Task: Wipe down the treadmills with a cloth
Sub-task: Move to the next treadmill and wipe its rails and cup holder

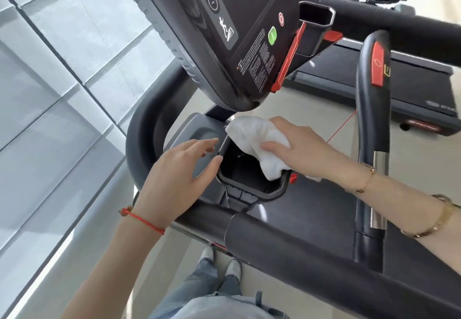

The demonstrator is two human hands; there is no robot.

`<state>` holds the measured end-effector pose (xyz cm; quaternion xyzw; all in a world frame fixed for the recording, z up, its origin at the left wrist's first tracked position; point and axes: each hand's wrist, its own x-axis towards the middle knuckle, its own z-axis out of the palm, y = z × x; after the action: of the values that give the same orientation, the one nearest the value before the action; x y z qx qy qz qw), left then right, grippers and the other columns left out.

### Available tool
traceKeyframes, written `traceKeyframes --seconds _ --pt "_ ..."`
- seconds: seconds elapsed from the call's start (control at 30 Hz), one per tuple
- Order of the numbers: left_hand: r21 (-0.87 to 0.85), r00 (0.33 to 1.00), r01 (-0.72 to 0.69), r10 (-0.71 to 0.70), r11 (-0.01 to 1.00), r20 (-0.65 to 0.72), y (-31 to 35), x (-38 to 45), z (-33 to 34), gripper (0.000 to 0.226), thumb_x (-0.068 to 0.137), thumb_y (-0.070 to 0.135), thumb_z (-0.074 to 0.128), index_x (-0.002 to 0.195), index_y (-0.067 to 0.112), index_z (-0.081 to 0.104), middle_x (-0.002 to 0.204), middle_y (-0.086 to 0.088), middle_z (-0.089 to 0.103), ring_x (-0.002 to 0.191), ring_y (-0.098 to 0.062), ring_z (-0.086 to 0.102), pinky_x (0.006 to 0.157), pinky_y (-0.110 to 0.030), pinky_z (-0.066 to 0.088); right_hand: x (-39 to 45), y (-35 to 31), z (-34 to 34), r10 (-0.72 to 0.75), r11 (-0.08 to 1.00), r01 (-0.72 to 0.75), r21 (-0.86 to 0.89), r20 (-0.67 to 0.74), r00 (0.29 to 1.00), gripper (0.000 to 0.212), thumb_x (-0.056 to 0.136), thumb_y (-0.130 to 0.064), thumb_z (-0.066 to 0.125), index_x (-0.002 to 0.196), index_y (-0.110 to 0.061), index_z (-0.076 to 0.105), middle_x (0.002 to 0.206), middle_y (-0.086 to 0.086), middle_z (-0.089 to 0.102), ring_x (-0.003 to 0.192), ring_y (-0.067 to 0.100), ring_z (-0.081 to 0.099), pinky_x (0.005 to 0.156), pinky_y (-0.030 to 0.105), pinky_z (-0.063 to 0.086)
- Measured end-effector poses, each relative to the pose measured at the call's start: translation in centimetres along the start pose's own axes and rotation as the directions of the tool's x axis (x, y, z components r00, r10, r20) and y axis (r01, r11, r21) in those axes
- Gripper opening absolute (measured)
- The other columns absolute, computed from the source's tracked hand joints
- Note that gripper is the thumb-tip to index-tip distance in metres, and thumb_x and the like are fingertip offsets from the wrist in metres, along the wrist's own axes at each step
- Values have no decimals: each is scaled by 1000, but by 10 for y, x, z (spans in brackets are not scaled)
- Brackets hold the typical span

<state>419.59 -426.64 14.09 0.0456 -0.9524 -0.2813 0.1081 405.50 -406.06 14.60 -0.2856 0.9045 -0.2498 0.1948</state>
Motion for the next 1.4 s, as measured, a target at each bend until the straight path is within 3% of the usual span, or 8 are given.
traceKeyframes --seconds 0.13,0.3,0.47,0.57,0.73,1.0,1.2,1.4 --pt "-1 998 -48 48 999 34 -7 13 0 44 94 45 50 133 26 58 111 15 66 98 1 61 92 -28 53 -22 1 20 182 968 -163 189 -88 979 43 98 -44 48 133 -23 33 108 -1 52 84 3 49 61 20 33" --pt "-32 988 -131 133 991 82 -18 32 -1 44 95 42 53 136 27 55 113 15 64 101 -1 60 93 -24 50 -13 -17 10 287 910 -250 330 -68 955 42 97 -42 52 132 -22 42 118 2 60 107 21 57 88 38 47" --pt "-76 952 -244 254 967 170 -29 48 -4 45 94 43 53 136 29 54 110 20 59 97 6 54 80 -16 42 -47 -38 43 483 807 -335 486 -216 849 49 97 -37 53 137 -22 29 122 -5 49 106 13 50 73 16 37" --pt "-87 916 -321 332 943 224 -39 56 -9 44 94 43 53 137 31 53 110 19 61 100 3 56 79 -17 42 -73 -60 59 566 766 -374 522 -274 777 51 96 -37 51 141 -27 28 120 -9 52 97 4 52 70 18 37" --pt "-187 873 -391 428 901 235 -53 68 -21 38 95 36 52 132 29 57 114 16 64 104 -3 61 90 -27 50 -95 -106 57 519 844 -319 431 -505 690 46 98 -38 48 141 -34 32 126 -21 43 105 -5 42 79 4 34" --pt "-249 865 -413 463 876 192 -81 68 -29 34 99 9 46 128 20 60 109 4 66 86 -22 63 74 -45 53 -27 -147 86 490 871 -430 236 -373 788 44 101 -41 43 134 -12 37 129 2 45 101 10 44 75 16 25" --pt "-264 894 -350 405 899 193 -89 64 -26 34 99 14 47 131 18 59 116 4 66 92 -20 64 79 -44 53 18 -145 94 506 812 -584 6 -507 698 41 103 -41 38 116 -3 42 108 8 53 78 16 45 65 20 22" --pt "-275 874 -355 422 894 243 -80 64 -26 37 100 30 44 135 22 55 117 7 64 100 -16 64 82 -42 53 -38 -136 90 352 905 -413 -99 -370 860 33 98 -46 43 112 -16 45 99 -5 52 84 16 51 62 30 20"
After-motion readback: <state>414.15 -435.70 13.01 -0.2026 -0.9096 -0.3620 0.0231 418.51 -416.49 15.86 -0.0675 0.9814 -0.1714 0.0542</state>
